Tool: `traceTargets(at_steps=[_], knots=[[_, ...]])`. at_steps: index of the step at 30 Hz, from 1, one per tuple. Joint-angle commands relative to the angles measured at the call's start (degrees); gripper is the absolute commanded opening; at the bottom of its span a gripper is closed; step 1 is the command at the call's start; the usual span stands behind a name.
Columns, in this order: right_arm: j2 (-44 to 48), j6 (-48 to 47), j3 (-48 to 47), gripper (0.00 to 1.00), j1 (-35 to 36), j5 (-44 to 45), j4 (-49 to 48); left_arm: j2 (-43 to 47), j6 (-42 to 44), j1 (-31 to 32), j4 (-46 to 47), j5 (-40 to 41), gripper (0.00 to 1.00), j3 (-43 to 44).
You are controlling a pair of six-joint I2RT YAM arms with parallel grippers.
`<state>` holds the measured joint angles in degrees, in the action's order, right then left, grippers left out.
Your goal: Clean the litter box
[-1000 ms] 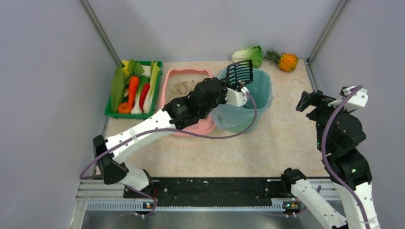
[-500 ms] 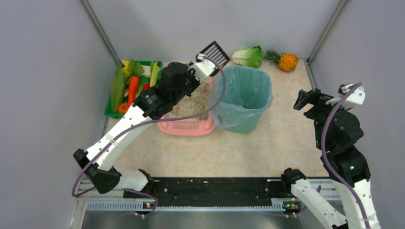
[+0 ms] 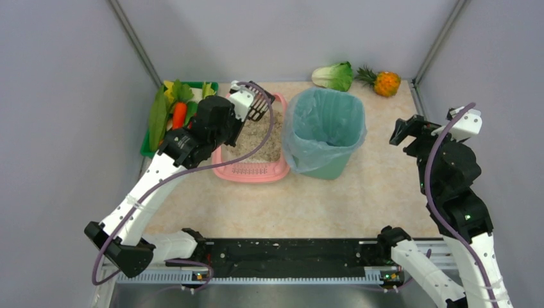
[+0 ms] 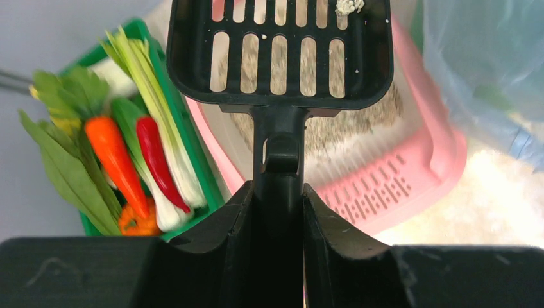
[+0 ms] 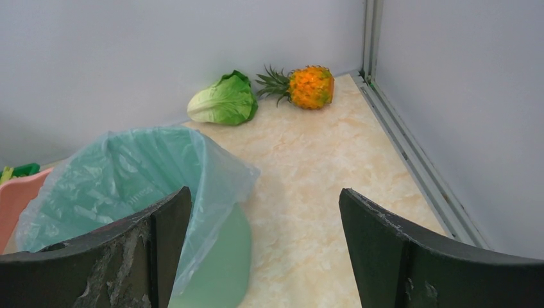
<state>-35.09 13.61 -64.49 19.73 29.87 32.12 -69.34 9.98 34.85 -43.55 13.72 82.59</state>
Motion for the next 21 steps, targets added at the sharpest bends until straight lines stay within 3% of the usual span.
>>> traceTargets(at_steps=[1, 12, 21], knots=[[-1.0, 0.0, -0.1, 0.86, 0.5, -0.6, -3.4, 1.0, -7.7, -1.2, -5.2, -0.8, 0.00, -2.6], [-0.9, 0.0, 0.1, 0.86, 0.5, -0.6, -3.8, -5.3, -17.3, -4.7, -13.5, -11.2, 0.00, -4.4], [0.1, 0.0, 0.6, 0.86, 0.5, -0.6, -3.7, -12.5, -19.0, -6.1, -20.7, -12.1, 0.00, -2.7]])
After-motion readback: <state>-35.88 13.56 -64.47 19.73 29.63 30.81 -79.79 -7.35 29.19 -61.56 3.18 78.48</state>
